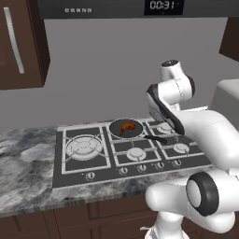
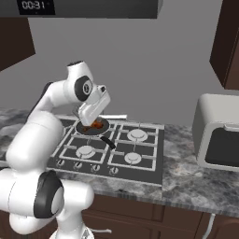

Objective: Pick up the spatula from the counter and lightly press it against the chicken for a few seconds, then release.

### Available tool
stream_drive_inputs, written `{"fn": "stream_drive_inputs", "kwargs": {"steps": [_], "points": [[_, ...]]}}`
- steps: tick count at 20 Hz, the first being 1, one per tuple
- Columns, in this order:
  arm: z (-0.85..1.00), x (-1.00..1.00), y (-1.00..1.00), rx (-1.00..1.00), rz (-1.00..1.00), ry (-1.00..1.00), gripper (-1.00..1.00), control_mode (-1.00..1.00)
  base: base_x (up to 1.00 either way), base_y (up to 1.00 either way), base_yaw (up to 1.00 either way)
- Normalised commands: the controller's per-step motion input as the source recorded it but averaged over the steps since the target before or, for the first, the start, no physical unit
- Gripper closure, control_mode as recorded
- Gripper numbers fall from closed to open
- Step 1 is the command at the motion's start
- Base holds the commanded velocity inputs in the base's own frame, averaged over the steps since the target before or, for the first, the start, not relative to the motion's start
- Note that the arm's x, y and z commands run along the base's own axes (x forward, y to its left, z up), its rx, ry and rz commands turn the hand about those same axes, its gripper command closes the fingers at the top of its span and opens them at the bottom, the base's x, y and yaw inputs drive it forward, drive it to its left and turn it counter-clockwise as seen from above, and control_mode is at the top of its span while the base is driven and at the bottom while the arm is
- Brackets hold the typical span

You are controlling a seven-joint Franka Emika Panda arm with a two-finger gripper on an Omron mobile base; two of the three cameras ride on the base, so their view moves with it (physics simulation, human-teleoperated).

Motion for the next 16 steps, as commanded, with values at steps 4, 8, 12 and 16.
{"fn": "stream_drive_inputs", "kwargs": {"steps": [4, 8, 12, 16], "points": [[0.0, 0.15, 0.04, -0.12, 0.01, 0.1, 1.0, -1.0, 0.0, 0.0, 0.0], [0.0, 0.14, 0.14, -0.09, 0.01, 0.06, 1.0, -1.0, 0.0, 0.0, 0.0], [0.0, 0.15, 0.2, -0.12, 0.0, 0.04, 1.0, -1.0, 0.0, 0.0, 0.0], [-0.05, 0.08, 0.09, -0.21, 0.0, 0.04, 1.0, -1.0, 0.0, 0.0, 0.0]]}}
